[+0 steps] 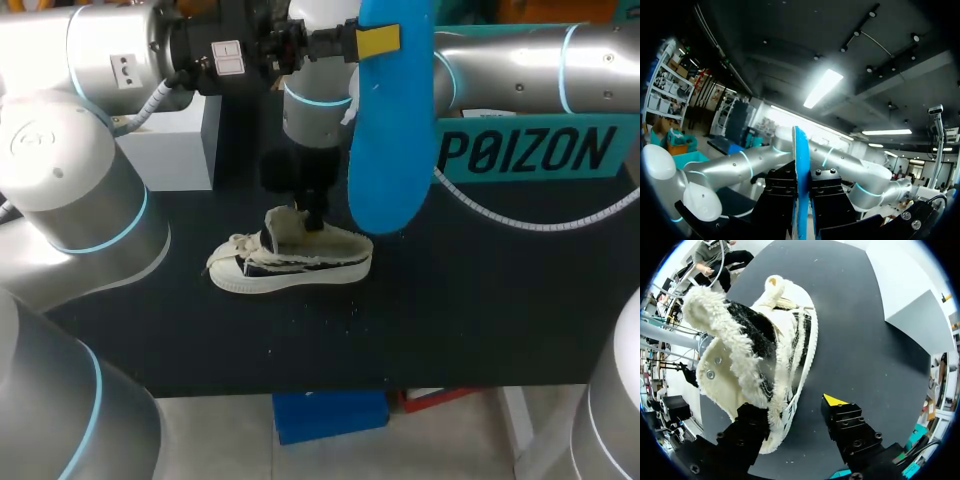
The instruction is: Take the shoe out of the shoebox, open the shoe tongue, remove and reinsert the insole, then place the shoe into the shoebox
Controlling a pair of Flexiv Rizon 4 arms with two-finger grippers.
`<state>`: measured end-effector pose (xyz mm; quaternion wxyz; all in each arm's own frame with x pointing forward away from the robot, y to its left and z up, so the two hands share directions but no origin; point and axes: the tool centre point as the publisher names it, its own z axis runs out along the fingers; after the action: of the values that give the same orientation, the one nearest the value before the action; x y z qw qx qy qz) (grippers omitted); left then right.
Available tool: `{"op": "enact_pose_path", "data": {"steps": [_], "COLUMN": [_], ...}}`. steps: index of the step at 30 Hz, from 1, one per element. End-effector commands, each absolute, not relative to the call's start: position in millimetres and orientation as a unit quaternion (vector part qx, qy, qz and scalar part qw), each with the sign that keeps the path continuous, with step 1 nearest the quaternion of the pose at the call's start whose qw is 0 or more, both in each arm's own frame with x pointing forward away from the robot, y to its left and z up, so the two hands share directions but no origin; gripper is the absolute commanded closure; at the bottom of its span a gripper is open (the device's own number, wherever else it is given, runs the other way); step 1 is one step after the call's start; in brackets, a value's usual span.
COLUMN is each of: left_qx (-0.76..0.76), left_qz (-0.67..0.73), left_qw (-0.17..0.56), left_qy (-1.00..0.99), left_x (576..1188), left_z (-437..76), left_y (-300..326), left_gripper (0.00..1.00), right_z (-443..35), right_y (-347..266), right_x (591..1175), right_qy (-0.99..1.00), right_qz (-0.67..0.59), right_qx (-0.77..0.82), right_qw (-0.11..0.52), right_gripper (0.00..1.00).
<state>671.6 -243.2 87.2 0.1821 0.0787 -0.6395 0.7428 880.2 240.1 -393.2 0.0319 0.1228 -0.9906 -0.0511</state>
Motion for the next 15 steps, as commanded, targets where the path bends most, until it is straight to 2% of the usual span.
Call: {"op": "enact_pose_path", "data": {"steps": [1,15], "left_qx": [0.079,0.079], "left_qz": [0.742,0.742], "left_qw": [0.181,0.181], "left_qy": [-0.640,-0.640], "left_x": [670.9,670.9], "left_z": [86.8,86.8], "left_y": [-243.2,-243.2], "left_gripper": [1.00,1.00], "right_z": [-394.2,-392.7], "right_y": [241.3,237.2], "right_x": [880.8,882.0], "right_qy": [-0.991,-0.993], "right_qz": [-0.050,-0.044], "right_qx": [0.123,0.107], "right_qw": [0.033,0.038], "right_gripper": [1.00,1.00]}}
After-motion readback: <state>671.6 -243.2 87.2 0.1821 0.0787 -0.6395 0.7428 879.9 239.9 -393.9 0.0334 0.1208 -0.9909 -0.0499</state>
